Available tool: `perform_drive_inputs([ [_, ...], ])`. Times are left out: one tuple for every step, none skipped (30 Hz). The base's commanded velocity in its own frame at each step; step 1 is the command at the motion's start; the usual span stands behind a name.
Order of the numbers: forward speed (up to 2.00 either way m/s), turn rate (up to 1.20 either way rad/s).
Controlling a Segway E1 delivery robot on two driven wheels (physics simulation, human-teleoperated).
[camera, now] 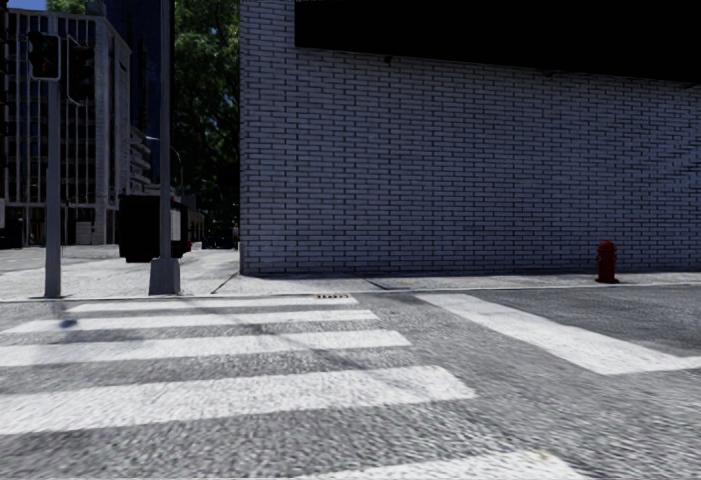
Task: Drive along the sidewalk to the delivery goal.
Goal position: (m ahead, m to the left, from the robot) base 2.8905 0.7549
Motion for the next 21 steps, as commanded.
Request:
perform_drive_inputs([
  [1.54,-0.56],
  [1.54,-0.38],
  [1.54,0.0],
  [1.54,0.0],
  [1.54,0.0],
  [1.54,0.0],
  [1.49,0.0],
  [1.27,0.0],
  [1.27,0.0],
  [1.07,0.04],
  [0.9,0.33],
  [0.83,0.44],
  [0.83,0.44],
  [0.82,0.48],
  [0.82,0.53],
  [0.82,0.62],
  [0.82,0.65],
  [0.82,0.65],
  [0.82,0.67],
  [0.82,0.68],
  [0.83,0.68],
])
